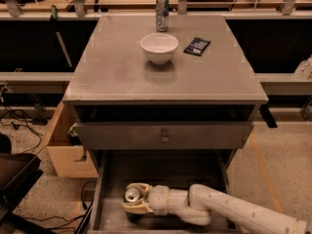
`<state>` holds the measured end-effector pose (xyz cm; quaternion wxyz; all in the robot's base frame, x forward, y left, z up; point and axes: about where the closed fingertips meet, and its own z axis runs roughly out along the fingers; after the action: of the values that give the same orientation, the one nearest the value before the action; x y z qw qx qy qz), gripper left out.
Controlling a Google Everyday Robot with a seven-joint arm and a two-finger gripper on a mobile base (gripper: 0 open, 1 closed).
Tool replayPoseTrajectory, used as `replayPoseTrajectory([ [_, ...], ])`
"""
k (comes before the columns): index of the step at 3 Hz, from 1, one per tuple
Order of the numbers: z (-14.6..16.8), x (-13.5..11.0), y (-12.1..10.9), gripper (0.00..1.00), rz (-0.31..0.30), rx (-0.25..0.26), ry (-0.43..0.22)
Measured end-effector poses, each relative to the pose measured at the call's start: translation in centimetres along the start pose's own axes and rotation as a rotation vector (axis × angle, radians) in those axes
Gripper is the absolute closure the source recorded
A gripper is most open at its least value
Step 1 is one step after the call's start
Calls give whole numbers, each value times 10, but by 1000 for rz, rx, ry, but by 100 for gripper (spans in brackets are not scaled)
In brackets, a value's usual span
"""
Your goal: Place green can into middle drawer
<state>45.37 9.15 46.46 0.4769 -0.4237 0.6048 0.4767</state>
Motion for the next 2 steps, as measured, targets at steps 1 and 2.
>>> replayPoseTrajectory([
  [1,2,0,1,84,1,-3,-1],
  [2,3,0,2,61,1,-6,-2],
])
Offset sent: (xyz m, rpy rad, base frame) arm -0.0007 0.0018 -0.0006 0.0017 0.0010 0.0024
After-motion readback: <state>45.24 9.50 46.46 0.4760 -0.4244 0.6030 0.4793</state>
